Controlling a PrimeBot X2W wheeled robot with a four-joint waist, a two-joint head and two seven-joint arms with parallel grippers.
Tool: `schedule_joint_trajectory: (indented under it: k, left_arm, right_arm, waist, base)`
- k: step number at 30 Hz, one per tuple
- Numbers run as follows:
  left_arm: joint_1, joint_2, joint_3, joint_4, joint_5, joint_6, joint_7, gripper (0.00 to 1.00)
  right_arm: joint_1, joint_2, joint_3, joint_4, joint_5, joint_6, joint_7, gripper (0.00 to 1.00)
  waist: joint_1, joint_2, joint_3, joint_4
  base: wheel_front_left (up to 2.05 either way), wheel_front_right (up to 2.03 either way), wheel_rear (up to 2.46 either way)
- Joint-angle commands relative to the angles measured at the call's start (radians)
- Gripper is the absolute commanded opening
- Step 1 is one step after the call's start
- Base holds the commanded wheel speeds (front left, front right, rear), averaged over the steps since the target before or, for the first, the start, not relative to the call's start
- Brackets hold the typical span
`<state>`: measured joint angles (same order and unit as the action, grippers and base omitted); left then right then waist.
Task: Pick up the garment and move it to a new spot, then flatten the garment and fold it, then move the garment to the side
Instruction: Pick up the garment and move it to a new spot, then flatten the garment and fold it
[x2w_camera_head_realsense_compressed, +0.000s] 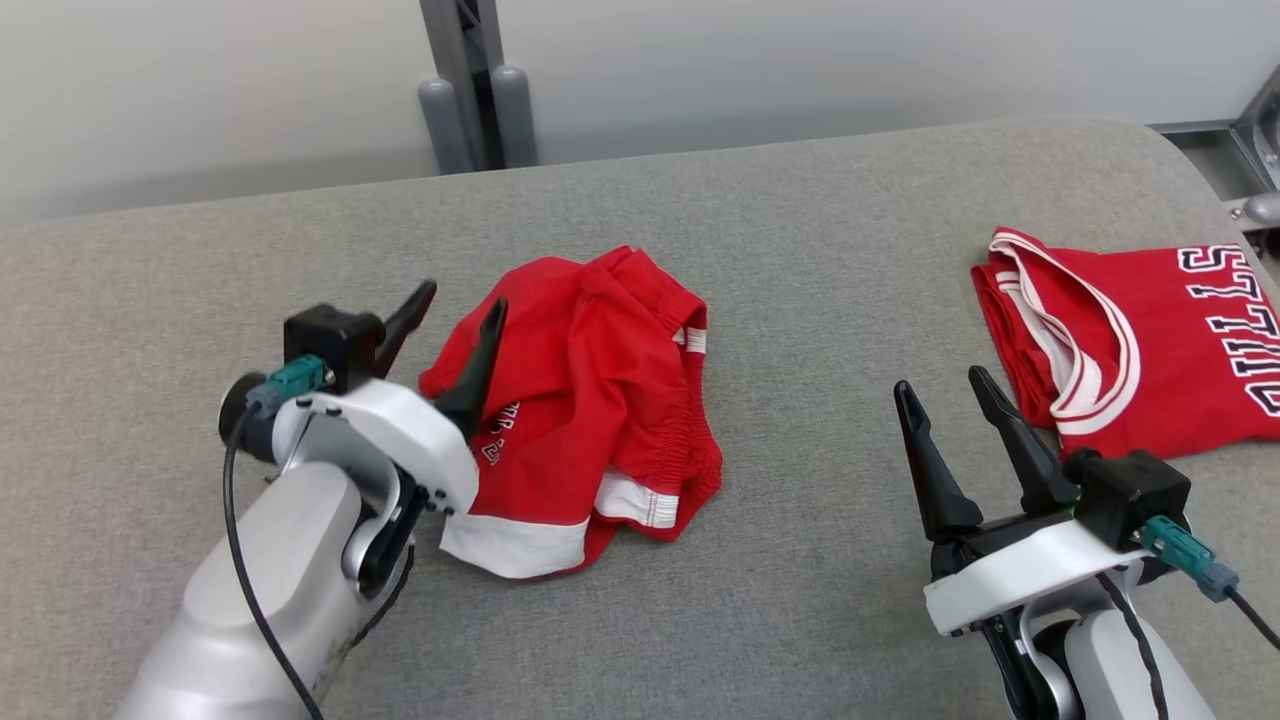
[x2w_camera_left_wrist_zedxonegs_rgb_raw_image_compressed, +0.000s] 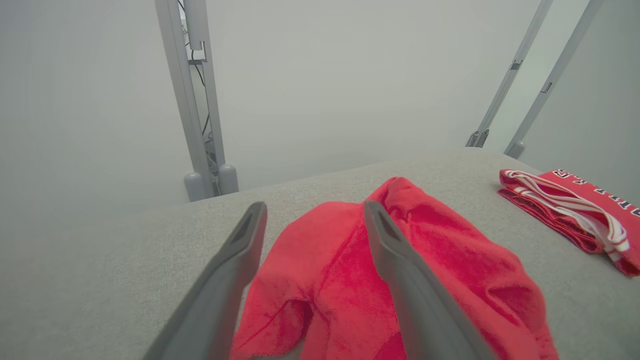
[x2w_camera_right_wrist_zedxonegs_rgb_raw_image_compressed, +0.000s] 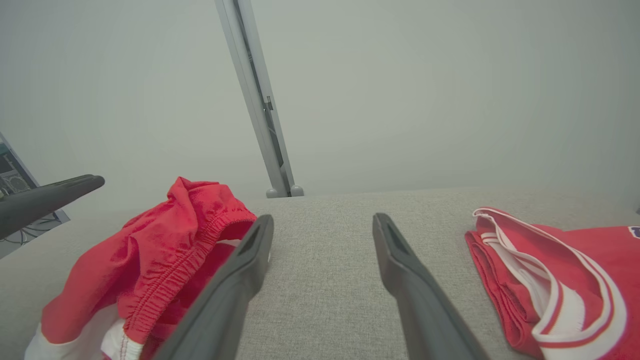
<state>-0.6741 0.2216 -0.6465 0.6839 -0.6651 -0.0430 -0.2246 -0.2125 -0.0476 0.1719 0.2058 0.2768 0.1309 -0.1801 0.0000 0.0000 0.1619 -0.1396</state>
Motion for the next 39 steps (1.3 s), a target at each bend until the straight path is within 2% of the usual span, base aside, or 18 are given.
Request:
schedule_joint_trajectory:
  k: [1, 14, 17, 21, 22, 23, 25, 30, 39]
  left_arm:
    - [0.029, 0.009, -0.001, -0.001, -0.008, 0.002, 0.012, 1.00]
    - [0.152, 0.045, -0.043, -0.009, -0.054, -0.008, 0.155, 1.00]
    - [0.161, 0.051, -0.044, -0.009, -0.057, 0.005, 0.165, 1.00]
    - [0.156, 0.044, -0.028, 0.007, -0.065, 0.009, 0.128, 1.00]
    - [0.152, 0.041, -0.026, 0.015, -0.066, 0.008, 0.120, 0.80]
    - [0.147, 0.038, -0.026, 0.024, -0.066, 0.006, 0.114, 0.43]
    - [0.138, 0.034, -0.025, 0.043, -0.066, 0.001, 0.101, 0.00]
    - [0.119, 0.032, -0.026, 0.071, -0.061, -0.013, 0.064, 0.00]
    - [0.091, 0.103, -0.013, 0.029, -0.034, 0.032, 0.049, 0.00]
  right_arm:
    - [0.014, -0.006, -0.002, -0.007, -0.008, 0.000, 0.007, 1.00]
    - [0.019, -0.006, -0.004, -0.035, -0.020, 0.000, 0.034, 1.00]
    - [0.018, -0.006, -0.003, -0.041, -0.022, 0.000, 0.038, 1.00]
    - [0.014, -0.006, -0.002, -0.047, -0.023, 0.000, 0.039, 1.00]
    - [0.013, -0.006, -0.002, -0.048, -0.024, 0.000, 0.040, 1.00]
    - [0.013, -0.006, -0.001, -0.049, -0.025, 0.000, 0.041, 1.00]
    - [0.012, -0.006, -0.001, -0.050, -0.026, 0.000, 0.041, 1.00]
    - [0.020, -0.006, -0.013, -0.050, -0.029, 0.000, 0.040, 1.00]
    - [0.032, -0.006, -0.014, -0.043, -0.015, 0.000, 0.034, 1.00]
  waist:
    - [0.0000, 0.0000, -0.011, 0.016]
    - [0.0000, 0.0000, -0.006, 0.032]
    - [0.0000, 0.0000, 0.000, 0.025]
    - [0.0000, 0.0000, 0.006, 0.013]
    - [0.0000, 0.0000, 0.007, 0.010]
    - [0.0000, 0.0000, 0.009, 0.008]
    - [0.0000, 0.0000, 0.011, 0.005]
    - [0.0000, 0.0000, 0.010, 0.013]
    - [0.0000, 0.0000, -0.012, 0.069]
  base:
    - [0.00, 0.00, 0.00]
    - [0.00, 0.00, 0.00]
    - [0.00, 0.00, 0.00]
    - [0.00, 0.00, 0.00]
    - [0.00, 0.00, 0.00]
    - [0.00, 0.00, 0.00]
    - [0.00, 0.00, 0.00]
    - [0.00, 0.00, 0.00]
    - [0.00, 0.00, 0.00]
